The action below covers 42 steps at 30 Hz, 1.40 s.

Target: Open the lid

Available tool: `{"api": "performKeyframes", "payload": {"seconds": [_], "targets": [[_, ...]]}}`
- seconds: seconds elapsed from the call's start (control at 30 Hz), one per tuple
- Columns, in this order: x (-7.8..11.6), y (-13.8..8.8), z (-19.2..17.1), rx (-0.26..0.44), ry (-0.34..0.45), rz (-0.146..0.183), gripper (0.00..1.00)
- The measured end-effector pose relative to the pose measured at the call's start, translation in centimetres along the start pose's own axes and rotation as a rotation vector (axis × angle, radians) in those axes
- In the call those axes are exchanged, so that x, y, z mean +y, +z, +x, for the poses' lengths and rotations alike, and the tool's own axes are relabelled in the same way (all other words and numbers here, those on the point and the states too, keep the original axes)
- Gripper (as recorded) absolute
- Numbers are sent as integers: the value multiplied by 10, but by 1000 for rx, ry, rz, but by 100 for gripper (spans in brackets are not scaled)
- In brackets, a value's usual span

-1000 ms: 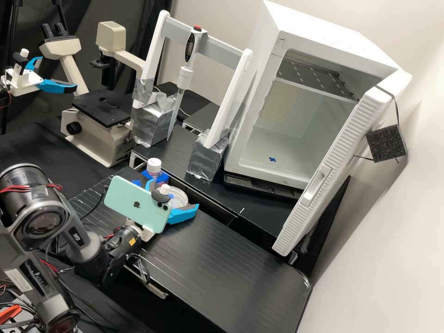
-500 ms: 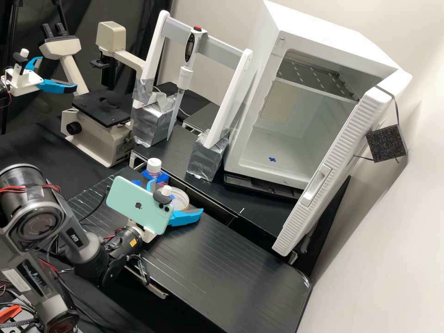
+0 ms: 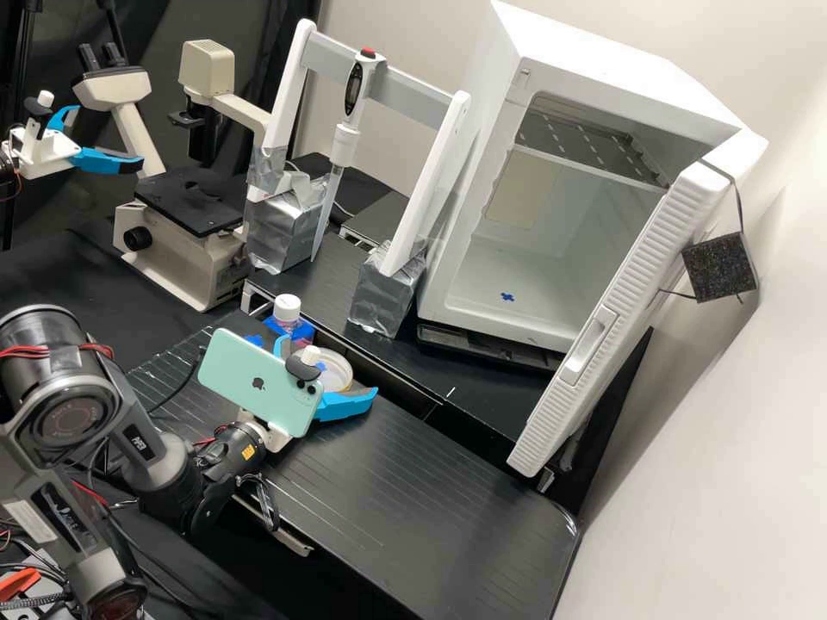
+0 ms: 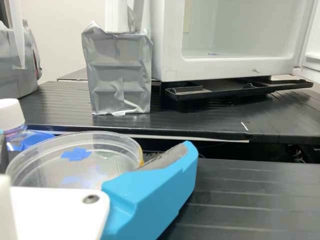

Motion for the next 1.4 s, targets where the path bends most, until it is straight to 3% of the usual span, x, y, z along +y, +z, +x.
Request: {"api": "performKeyframes", "payload": {"seconds": [0.63,1.07,1.4], "targets": [[1,0,-2,11,-11,21,0],[1,1,-3,15,-29,16,0],[14,-3,-14,37,10,47,0]]}}
